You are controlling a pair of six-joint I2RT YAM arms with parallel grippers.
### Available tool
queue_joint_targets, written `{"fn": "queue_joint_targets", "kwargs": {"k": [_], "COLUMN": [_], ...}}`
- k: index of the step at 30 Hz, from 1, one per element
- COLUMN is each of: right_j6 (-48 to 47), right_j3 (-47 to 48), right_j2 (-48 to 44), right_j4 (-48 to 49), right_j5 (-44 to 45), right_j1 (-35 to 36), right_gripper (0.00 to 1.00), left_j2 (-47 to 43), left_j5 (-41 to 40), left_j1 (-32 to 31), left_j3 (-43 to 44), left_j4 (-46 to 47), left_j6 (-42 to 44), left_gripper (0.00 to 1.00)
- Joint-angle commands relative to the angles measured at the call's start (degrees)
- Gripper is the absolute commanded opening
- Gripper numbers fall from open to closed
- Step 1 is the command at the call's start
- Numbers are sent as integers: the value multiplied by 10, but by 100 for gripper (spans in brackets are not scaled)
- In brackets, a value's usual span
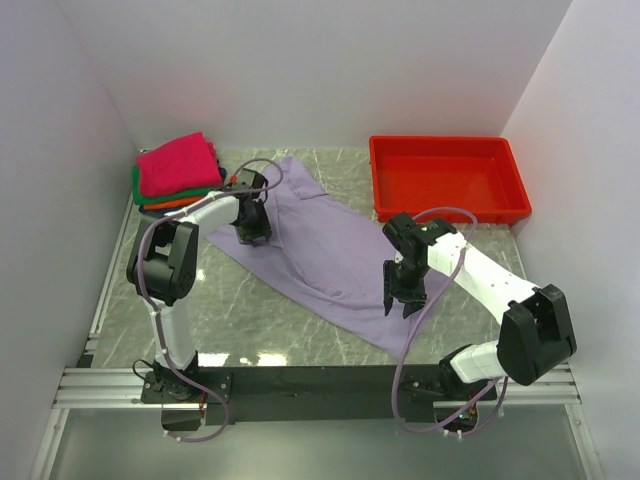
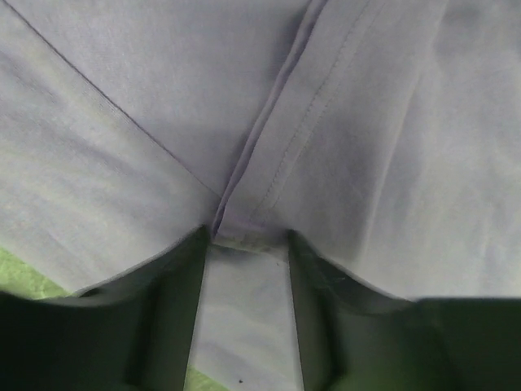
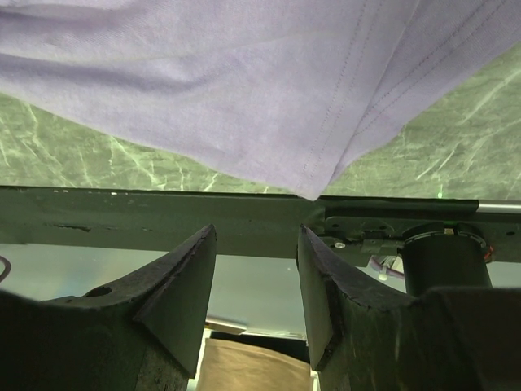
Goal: Fold and stack the t-shirts
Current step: Fold the tshirt
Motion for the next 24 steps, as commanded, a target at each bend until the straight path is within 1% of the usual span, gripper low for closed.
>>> {"fn": "queue_joint_targets", "kwargs": {"k": [1, 3, 4, 6, 7, 10, 13, 16, 24], "right_j6": [8, 8, 8, 8, 7, 7, 4, 2, -3], "right_j3": [-4, -6, -6, -8, -9, -10, -10, -11, -13], "right_j2": [-20, -21, -22, -22, -22, -22, -20, -19, -15], "right_j4": [1, 1, 1, 2, 2, 2, 2, 2, 4], "right_j5": [10, 9, 10, 9, 9, 8, 10, 8, 8], "right_j1": [0, 0, 0, 0, 0, 0, 0, 0, 0], "right_gripper": [52, 52, 52, 52, 52, 52, 52, 52, 52], "left_j2": [1, 1, 2, 3, 3, 1, 4, 4, 36], "left_j5": [-9, -10, -10, -10, -10, -9, -11, -11, -5], "left_j1": [-2, -3, -4, -5, -6, -9, -15, -22, -53], "left_j3": [-1, 2, 4, 10, 12, 17, 30, 39, 141], "left_j4": [17, 17, 15, 12, 12, 11, 7, 8, -26], "left_j6": [-1, 0, 0, 2, 2, 2, 2, 2, -2], "left_gripper": [44, 37, 31, 24, 18, 8, 1, 0, 1]}}
